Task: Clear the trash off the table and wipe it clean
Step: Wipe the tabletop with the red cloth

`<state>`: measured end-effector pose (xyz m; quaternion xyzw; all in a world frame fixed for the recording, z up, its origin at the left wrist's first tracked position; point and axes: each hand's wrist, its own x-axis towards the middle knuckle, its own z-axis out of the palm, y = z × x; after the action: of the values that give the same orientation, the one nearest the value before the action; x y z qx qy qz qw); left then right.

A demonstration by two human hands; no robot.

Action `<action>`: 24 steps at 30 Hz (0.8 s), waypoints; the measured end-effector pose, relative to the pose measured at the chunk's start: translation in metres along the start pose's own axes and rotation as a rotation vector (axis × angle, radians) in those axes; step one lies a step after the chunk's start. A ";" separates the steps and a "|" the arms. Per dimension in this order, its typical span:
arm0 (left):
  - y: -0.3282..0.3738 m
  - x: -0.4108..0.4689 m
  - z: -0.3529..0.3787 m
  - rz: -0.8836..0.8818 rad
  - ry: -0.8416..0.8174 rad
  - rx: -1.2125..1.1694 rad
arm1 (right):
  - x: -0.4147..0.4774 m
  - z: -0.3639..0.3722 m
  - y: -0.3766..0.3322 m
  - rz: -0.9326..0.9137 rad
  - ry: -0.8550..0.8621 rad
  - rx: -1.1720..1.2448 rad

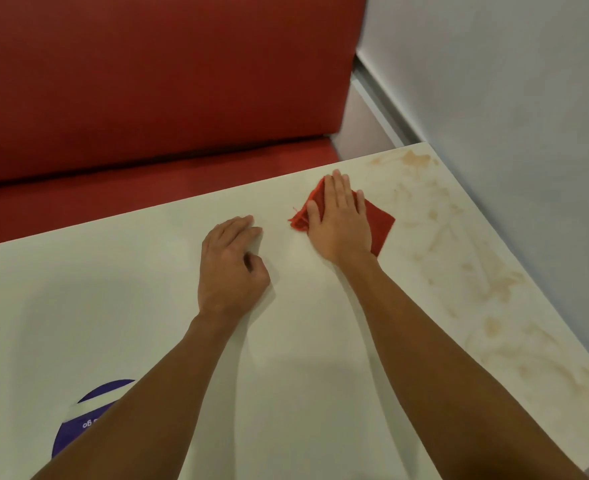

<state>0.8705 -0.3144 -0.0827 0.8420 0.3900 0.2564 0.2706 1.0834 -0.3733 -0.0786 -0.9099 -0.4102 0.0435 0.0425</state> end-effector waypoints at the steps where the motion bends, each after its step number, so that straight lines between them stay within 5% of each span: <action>1: 0.000 0.000 0.001 0.001 0.001 0.003 | 0.010 0.000 -0.005 0.079 0.006 -0.008; 3: -0.001 0.001 0.000 -0.002 0.002 0.013 | 0.024 -0.001 -0.019 0.105 -0.018 -0.012; 9: -0.001 0.000 -0.003 -0.014 0.027 0.003 | -0.058 0.003 -0.018 -0.193 -0.040 -0.008; 17: 0.011 -0.030 -0.005 0.127 -0.149 0.125 | -0.224 0.003 -0.011 0.099 0.001 0.057; 24: 0.076 -0.108 0.025 0.437 -0.342 0.030 | -0.329 0.003 0.026 0.445 0.082 0.135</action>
<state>0.8652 -0.4485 -0.0749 0.9410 0.1516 0.1573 0.2585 0.8852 -0.6369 -0.0699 -0.9741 -0.1938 0.0423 0.1090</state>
